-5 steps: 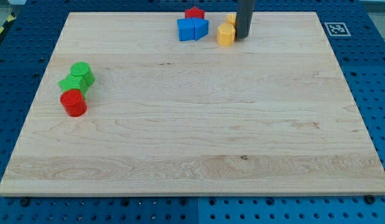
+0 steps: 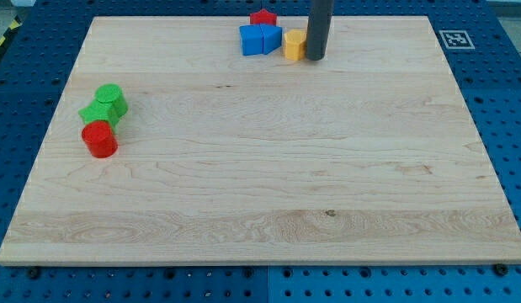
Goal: Push the yellow hexagon into the blue triangle
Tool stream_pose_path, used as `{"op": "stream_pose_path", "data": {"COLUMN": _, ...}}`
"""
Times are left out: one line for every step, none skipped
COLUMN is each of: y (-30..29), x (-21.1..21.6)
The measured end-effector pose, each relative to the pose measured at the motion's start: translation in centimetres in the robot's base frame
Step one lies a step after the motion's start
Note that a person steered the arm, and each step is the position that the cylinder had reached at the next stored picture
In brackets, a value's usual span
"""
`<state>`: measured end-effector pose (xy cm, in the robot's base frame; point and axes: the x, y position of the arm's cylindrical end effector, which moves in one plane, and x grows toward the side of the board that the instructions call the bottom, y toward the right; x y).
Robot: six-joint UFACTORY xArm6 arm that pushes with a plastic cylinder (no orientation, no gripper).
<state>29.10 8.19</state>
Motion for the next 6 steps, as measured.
{"op": "stream_pose_path", "data": {"y": -0.4, "x": -0.1}}
{"op": "stream_pose_path", "data": {"y": -0.5, "x": -0.1}}
{"op": "stream_pose_path", "data": {"y": -1.5, "x": -0.1}}
{"op": "stream_pose_path", "data": {"y": -2.6, "x": -0.3}}
{"op": "stream_pose_path", "data": {"y": -2.7, "x": -0.4}}
{"op": "stream_pose_path", "data": {"y": 0.8, "x": -0.4}}
